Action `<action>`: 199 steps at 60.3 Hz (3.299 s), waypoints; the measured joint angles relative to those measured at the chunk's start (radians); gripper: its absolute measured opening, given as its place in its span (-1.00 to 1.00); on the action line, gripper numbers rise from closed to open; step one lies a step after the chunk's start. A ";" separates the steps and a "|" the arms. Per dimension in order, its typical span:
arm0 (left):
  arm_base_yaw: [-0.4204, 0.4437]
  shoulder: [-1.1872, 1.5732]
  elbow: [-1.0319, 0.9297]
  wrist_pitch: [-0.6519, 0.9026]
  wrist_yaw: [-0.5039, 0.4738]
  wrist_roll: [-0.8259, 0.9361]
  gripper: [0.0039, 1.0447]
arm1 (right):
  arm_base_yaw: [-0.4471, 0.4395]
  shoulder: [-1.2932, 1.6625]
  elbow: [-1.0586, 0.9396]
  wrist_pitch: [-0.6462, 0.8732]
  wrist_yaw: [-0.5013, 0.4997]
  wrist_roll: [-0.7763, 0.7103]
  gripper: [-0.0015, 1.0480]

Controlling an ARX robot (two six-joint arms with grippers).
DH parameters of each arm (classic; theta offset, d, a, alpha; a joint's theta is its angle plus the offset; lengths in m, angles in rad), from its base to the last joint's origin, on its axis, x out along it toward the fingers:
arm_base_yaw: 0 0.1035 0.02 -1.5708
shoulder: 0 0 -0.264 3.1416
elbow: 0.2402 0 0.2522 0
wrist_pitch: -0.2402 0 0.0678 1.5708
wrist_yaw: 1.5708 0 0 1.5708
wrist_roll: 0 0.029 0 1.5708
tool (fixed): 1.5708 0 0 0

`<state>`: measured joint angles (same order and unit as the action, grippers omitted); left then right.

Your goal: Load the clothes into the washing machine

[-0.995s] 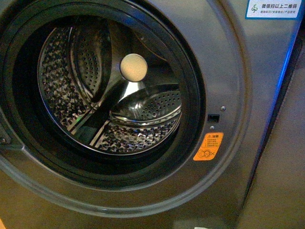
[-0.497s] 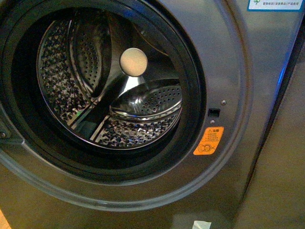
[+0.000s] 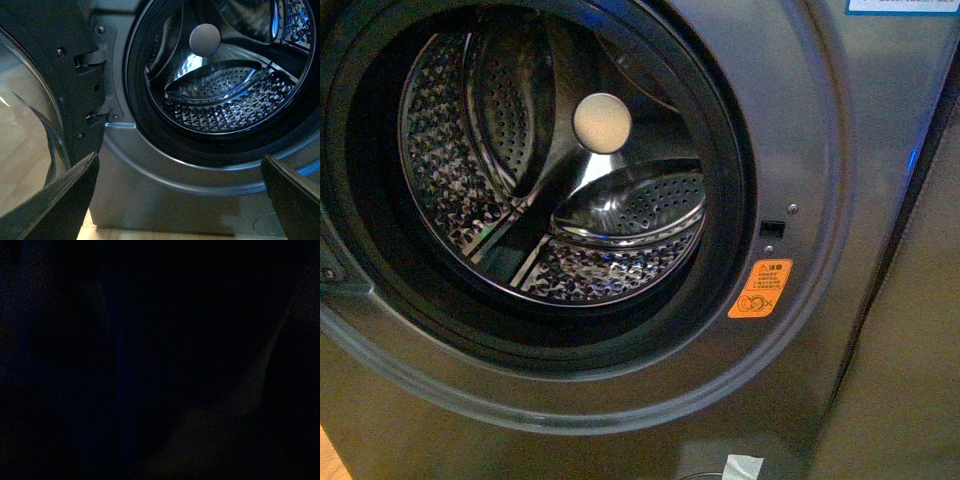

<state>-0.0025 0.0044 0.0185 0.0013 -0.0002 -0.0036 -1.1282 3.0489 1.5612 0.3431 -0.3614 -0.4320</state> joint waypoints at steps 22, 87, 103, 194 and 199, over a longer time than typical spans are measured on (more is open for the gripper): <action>0.000 0.000 0.000 0.000 0.000 0.000 0.88 | -0.001 -0.013 -0.052 0.157 0.055 0.066 -0.14; 0.000 0.000 0.000 0.000 0.000 0.000 0.88 | -0.074 -1.241 -0.687 0.684 -0.315 0.520 -0.73; 0.000 0.000 0.000 0.000 0.000 0.000 0.88 | 0.048 -1.668 -0.596 0.581 -0.367 0.745 -0.73; 0.000 0.000 0.000 0.000 0.000 0.000 0.88 | 1.785 -1.502 0.448 -0.470 0.290 0.425 -0.73; 0.000 0.000 0.000 0.000 0.000 0.000 0.88 | 1.784 -1.502 0.448 -0.470 0.292 0.424 -0.73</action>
<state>-0.0025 0.0044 0.0185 0.0013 -0.0002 -0.0032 0.6559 1.5467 2.0090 -0.1265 -0.0692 -0.0078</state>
